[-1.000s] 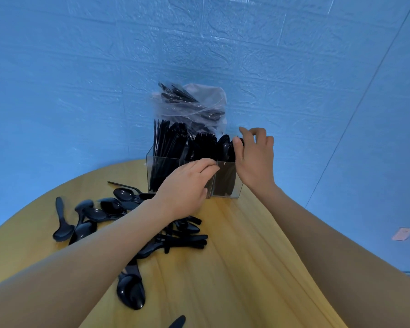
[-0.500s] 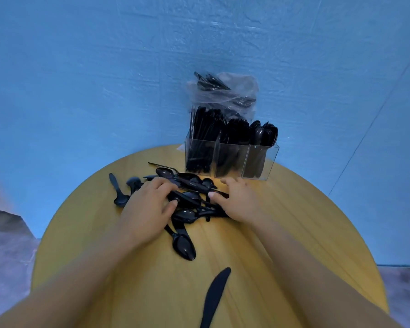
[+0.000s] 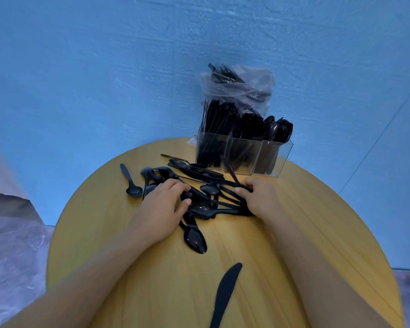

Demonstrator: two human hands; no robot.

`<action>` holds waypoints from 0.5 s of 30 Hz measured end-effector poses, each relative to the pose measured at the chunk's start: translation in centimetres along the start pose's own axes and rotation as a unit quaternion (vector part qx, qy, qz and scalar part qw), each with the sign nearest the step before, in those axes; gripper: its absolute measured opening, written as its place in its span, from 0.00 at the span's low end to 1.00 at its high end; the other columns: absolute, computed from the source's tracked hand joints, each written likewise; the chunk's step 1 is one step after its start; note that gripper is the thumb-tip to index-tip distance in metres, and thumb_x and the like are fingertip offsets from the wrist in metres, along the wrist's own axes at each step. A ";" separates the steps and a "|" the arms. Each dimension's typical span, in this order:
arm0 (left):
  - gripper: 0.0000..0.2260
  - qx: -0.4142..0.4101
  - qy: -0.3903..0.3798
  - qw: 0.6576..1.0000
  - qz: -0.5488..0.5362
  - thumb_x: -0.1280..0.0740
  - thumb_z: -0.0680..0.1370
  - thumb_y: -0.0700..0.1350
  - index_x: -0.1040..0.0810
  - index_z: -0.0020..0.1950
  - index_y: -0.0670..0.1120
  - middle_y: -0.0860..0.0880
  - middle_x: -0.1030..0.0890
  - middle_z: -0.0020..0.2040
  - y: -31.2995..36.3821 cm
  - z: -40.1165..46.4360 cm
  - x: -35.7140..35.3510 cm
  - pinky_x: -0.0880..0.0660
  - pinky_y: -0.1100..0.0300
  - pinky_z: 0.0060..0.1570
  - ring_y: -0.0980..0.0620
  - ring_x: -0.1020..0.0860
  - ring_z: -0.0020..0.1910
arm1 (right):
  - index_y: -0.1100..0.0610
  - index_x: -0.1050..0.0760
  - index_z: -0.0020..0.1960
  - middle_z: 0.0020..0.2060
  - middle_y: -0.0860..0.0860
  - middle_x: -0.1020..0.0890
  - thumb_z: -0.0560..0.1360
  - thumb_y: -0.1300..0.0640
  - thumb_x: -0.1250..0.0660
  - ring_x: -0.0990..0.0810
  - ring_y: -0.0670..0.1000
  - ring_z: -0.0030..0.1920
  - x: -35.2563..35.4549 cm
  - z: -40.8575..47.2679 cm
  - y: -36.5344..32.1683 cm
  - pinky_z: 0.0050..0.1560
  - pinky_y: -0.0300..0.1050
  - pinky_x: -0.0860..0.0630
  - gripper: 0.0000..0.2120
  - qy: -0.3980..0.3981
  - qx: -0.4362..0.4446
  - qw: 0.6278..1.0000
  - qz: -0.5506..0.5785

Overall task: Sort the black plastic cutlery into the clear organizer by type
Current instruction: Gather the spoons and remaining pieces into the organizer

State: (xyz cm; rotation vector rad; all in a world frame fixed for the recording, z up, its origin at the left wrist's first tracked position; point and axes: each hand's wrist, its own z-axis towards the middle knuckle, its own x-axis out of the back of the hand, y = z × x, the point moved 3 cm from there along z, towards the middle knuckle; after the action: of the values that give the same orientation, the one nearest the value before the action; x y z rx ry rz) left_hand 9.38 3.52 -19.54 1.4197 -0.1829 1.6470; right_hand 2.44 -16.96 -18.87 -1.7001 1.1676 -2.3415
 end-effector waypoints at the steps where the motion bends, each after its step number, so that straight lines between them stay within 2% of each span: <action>1: 0.16 0.000 -0.001 1.000 -0.009 0.42 0.81 0.51 0.31 0.69 0.52 0.56 0.31 0.66 0.1 0.1 -0.1 0.33 0.63 0.59 0.57 0.31 0.63 | 0.60 0.23 0.45 0.37 0.52 0.23 0.78 0.56 0.35 0.26 0.50 0.39 0.2 -0.1 0.2 0.37 0.42 0.33 0.08 0.016 0.009 1.000 0.006; 4: 0.15 0.000 0.008 0.999 -0.033 0.41 0.80 0.51 0.30 0.67 0.52 0.57 0.31 0.65 0.2 0.5 -0.3 0.32 0.63 0.57 0.58 0.31 0.62 | 0.60 0.23 0.43 0.36 0.52 0.22 0.78 0.55 0.36 0.27 0.49 0.37 0.9 -0.2 0.9 0.34 0.38 0.34 0.10 0.055 0.029 0.998 0.015; 7: 0.14 -0.008 0.047 0.997 -0.057 0.40 0.80 0.49 0.28 0.65 0.51 0.56 0.29 0.62 0.5 1.3 -0.2 0.34 0.65 0.53 0.59 0.30 0.60 | 0.57 0.24 0.43 0.34 0.49 0.23 0.78 0.54 0.37 0.27 0.48 0.37 1.8 -0.5 1.1 0.35 0.37 0.34 0.08 0.088 0.052 0.994 0.030; 10: 0.11 -0.005 0.081 0.993 -0.091 0.42 0.81 0.50 0.25 0.60 0.49 0.55 0.27 0.54 1.5 2.4 -0.2 0.33 0.65 0.47 0.59 0.28 0.52 | 0.52 0.28 0.38 0.29 0.44 0.27 0.78 0.55 0.36 0.28 0.45 0.34 2.2 -1.1 0.5 0.34 0.37 0.35 0.10 0.111 0.090 0.988 0.065; 13: 0.15 0.060 0.067 0.981 -0.172 0.47 0.81 0.56 0.25 0.49 0.49 0.52 0.24 0.44 2.5 3.4 -0.7 0.30 0.61 0.43 0.53 0.25 0.45 | 0.52 0.26 0.39 0.29 0.43 0.26 0.78 0.55 0.36 0.27 0.44 0.33 1.8 -1.7 -0.6 0.36 0.38 0.32 0.09 0.093 0.146 0.981 0.088; 15: 0.18 0.133 0.072 0.946 -0.286 0.47 0.80 0.59 0.25 0.48 0.49 0.50 0.20 0.44 2.4 3.9 -0.9 0.25 0.55 0.50 0.52 0.22 0.46 | 0.53 0.21 0.44 0.34 0.42 0.24 0.77 0.56 0.35 0.26 0.42 0.37 1.3 -2.1 -1.4 0.38 0.33 0.32 0.05 0.076 0.184 0.977 0.081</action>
State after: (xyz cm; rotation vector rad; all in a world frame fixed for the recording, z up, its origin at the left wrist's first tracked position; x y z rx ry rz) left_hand 10.34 -0.84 -18.00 1.3710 0.5122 1.3054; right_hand 0.74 -15.32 -17.29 -1.2763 0.7858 -2.4295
